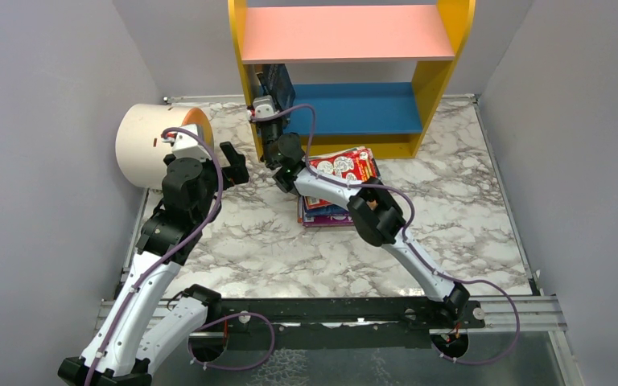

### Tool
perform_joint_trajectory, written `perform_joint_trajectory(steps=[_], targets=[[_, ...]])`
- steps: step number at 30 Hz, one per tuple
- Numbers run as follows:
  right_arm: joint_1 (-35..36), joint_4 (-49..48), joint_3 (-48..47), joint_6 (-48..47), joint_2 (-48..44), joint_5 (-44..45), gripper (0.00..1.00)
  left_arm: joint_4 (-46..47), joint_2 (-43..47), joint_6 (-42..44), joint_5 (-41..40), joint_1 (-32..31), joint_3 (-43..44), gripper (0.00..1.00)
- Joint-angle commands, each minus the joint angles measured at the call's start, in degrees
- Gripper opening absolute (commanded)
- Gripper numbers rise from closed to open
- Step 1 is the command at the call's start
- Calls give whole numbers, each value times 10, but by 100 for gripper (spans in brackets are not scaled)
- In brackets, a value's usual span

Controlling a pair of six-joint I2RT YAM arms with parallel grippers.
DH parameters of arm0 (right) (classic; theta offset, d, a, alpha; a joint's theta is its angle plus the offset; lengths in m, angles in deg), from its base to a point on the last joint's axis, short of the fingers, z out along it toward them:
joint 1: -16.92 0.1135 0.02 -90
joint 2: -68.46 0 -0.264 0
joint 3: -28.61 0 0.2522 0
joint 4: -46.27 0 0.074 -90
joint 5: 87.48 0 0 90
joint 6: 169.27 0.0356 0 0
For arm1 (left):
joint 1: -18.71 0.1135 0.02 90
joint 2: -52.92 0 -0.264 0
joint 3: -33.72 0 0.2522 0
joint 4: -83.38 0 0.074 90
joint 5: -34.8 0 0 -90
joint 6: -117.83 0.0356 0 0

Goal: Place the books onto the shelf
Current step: Place the book on the shelf.

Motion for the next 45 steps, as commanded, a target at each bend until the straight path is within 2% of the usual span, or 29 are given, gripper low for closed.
perform_joint_trajectory(steps=[1, 27, 31, 38, 45], targets=[[3, 26, 9, 49, -35, -47, 1, 4, 9, 8, -18, 4, -5, 99], [2, 85, -7, 85, -41, -103, 2, 4, 6, 11, -18, 5, 1, 99], [3, 85, -1, 84, -43, -99, 15, 5, 5, 11, -18, 5, 1, 99], [3, 73, 22, 86, -54, -95, 30, 5, 5, 10, -17, 6, -1, 99], [3, 65, 47, 92, -66, -93, 36, 5, 7, 9, -17, 6, -3, 99]])
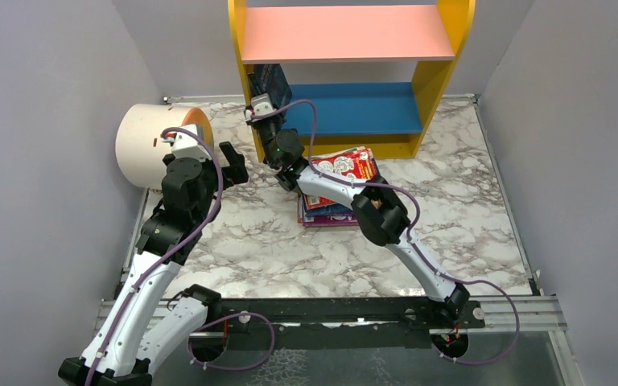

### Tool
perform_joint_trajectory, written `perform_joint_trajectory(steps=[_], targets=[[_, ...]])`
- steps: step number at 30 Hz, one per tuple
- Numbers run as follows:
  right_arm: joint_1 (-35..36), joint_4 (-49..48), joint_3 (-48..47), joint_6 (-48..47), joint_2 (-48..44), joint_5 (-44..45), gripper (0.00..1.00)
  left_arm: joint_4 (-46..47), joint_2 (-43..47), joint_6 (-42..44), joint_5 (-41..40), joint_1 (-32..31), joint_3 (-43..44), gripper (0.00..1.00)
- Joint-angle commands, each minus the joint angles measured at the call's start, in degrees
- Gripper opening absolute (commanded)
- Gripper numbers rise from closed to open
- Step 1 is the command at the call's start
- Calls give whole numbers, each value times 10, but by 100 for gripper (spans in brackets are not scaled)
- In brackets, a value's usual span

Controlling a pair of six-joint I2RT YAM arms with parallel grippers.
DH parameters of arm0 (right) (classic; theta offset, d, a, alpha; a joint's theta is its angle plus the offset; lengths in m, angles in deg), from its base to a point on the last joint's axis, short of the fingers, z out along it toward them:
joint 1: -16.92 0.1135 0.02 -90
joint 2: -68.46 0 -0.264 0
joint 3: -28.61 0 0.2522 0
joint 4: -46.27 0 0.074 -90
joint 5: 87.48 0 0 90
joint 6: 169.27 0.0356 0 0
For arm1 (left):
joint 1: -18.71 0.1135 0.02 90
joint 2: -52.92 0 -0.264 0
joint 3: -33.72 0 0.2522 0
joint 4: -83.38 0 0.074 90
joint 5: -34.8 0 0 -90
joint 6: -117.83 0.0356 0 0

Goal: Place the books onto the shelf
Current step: Place the book on the shelf.

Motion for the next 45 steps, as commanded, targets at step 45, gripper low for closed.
perform_joint_trajectory(steps=[45], targets=[[84, -161, 339, -39, -238, 59, 50, 22, 2, 5, -19, 3, -6, 99]])
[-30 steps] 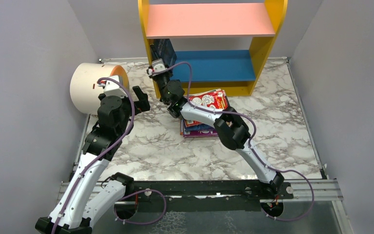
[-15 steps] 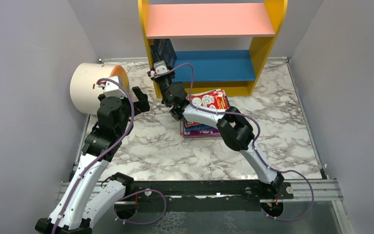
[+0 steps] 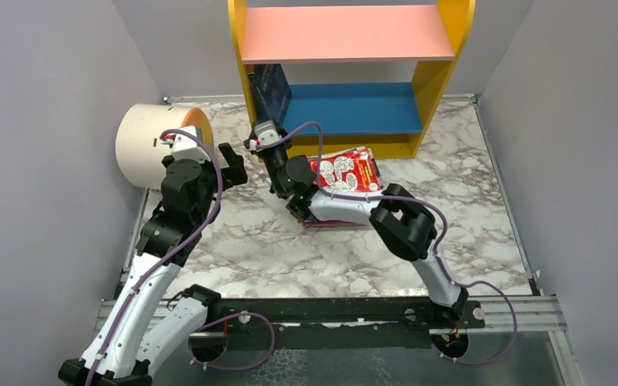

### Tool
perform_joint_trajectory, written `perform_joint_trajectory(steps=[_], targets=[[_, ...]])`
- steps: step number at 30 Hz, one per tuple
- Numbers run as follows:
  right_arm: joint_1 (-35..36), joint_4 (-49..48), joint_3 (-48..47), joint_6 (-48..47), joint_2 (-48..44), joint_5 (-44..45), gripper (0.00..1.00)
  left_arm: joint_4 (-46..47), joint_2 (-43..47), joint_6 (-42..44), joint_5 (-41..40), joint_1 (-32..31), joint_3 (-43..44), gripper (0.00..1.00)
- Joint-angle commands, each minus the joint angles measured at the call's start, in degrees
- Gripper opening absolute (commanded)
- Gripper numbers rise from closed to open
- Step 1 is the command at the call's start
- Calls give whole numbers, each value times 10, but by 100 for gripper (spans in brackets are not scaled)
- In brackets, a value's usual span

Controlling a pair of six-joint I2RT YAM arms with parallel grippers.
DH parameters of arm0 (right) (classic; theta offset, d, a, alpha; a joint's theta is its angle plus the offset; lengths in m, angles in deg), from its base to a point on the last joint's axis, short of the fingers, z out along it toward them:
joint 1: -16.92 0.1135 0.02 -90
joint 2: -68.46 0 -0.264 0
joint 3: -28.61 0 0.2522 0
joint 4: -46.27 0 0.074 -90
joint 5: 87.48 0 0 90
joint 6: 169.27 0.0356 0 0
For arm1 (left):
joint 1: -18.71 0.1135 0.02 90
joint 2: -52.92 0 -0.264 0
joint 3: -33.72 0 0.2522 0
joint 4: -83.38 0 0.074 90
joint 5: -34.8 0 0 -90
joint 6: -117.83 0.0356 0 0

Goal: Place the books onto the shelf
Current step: Place the book on the shelf, then adjust the book on the shelf.

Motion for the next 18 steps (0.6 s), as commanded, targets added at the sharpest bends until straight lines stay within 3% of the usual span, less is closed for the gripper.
perform_joint_trajectory(steps=[1, 5, 8, 13, 18], targets=[[31, -88, 85, -29, -81, 42, 50, 26, -8, 5, -13, 4, 0, 99], [55, -65, 155, -60, -180, 102, 49, 45, -21, 1, 3, 4, -4, 99], [57, 83, 207, 13, -293, 142, 49, 70, -35, -11, 31, 4, -17, 99], [57, 285, 292, 138, -481, 107, 48, 125, -62, -46, 100, 4, -44, 92], [55, 453, 304, 206, -573, 132, 48, 172, -80, -75, 157, 4, -67, 90]])
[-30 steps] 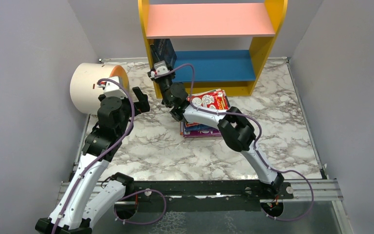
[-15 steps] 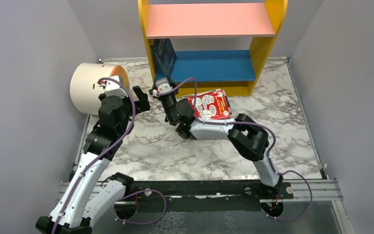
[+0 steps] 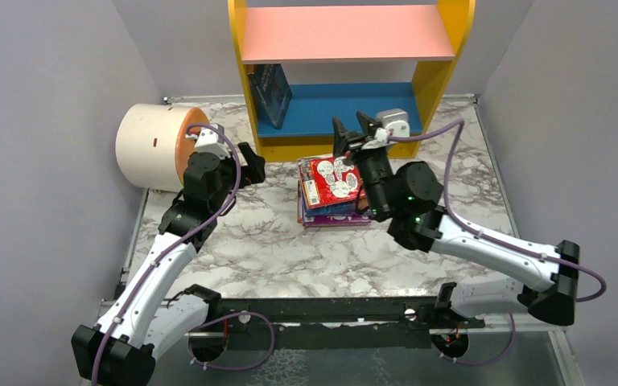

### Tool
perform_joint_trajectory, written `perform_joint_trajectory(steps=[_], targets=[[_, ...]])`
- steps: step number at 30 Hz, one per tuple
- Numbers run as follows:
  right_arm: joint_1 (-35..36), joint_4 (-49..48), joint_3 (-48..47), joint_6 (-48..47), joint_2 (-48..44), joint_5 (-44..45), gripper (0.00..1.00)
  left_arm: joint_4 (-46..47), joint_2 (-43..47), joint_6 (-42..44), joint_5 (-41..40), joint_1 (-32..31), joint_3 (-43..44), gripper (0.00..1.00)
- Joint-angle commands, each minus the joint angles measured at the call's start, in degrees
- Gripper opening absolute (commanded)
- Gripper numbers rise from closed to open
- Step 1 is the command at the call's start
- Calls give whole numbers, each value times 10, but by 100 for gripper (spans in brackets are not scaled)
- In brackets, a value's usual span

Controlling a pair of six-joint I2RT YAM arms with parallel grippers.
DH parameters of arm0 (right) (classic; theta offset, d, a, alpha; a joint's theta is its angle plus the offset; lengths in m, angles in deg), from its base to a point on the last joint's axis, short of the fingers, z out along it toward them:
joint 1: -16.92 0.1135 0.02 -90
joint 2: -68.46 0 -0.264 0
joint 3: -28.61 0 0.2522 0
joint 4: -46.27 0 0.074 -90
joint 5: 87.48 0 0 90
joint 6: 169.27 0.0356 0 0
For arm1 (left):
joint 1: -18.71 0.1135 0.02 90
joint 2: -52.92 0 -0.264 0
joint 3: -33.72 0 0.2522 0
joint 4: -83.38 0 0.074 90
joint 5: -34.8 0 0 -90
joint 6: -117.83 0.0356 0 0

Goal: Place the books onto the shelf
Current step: Adjust the book on the shelf.

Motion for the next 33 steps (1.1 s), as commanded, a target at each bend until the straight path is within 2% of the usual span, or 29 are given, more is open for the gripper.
perform_joint_trajectory(steps=[1, 4, 8, 17, 20, 25, 33], targets=[[-2, 228, 20, 103, -36, 34, 48, 82, -9, -43, 84, 3, -23, 90], [-16, 314, 22, 169, -48, 33, 48, 112, -19, -65, 120, 2, -37, 89], [-62, 399, 34, 268, -60, -47, 48, 137, -35, -80, 155, -6, -45, 89], [-175, 445, 67, 342, -63, -171, 49, 155, -59, -95, 151, -64, -60, 89], [-192, 428, 75, 345, -46, -195, 49, 153, -57, -94, 133, -68, -68, 89], [-194, 343, 72, 315, -10, -221, 49, 141, -22, -81, 76, -68, -73, 90], [-194, 213, 3, 285, 133, -245, 48, 116, 11, -68, 36, -68, -76, 91]])
